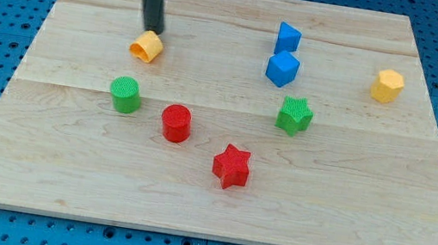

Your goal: Push the yellow heart to the top left of the green circle

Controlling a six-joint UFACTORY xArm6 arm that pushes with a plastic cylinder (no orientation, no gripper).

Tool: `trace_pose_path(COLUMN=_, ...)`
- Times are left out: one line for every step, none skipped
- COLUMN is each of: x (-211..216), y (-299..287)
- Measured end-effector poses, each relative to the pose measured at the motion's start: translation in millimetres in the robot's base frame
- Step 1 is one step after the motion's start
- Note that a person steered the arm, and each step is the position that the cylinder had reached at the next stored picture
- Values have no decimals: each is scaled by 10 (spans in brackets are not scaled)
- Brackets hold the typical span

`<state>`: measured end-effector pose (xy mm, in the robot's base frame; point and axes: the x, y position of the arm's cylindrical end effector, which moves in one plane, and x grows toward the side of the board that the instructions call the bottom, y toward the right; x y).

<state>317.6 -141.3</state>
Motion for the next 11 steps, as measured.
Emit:
trace_pose_path(x=212, y=-308)
trace_pose_path(x=139, y=-153)
trace_pose_path(x=128, y=-49)
trace_pose_path(x=106, y=-12)
trace_pose_path(x=106, y=241)
trace_pose_path(x=225, y=324)
trace_pose_path(x=349, y=329)
trace_pose_path(x=387, y=268)
trace_pose_path(x=406, y=268)
trace_pose_path(x=408, y=268)
trace_pose_path(x=422, y=494)
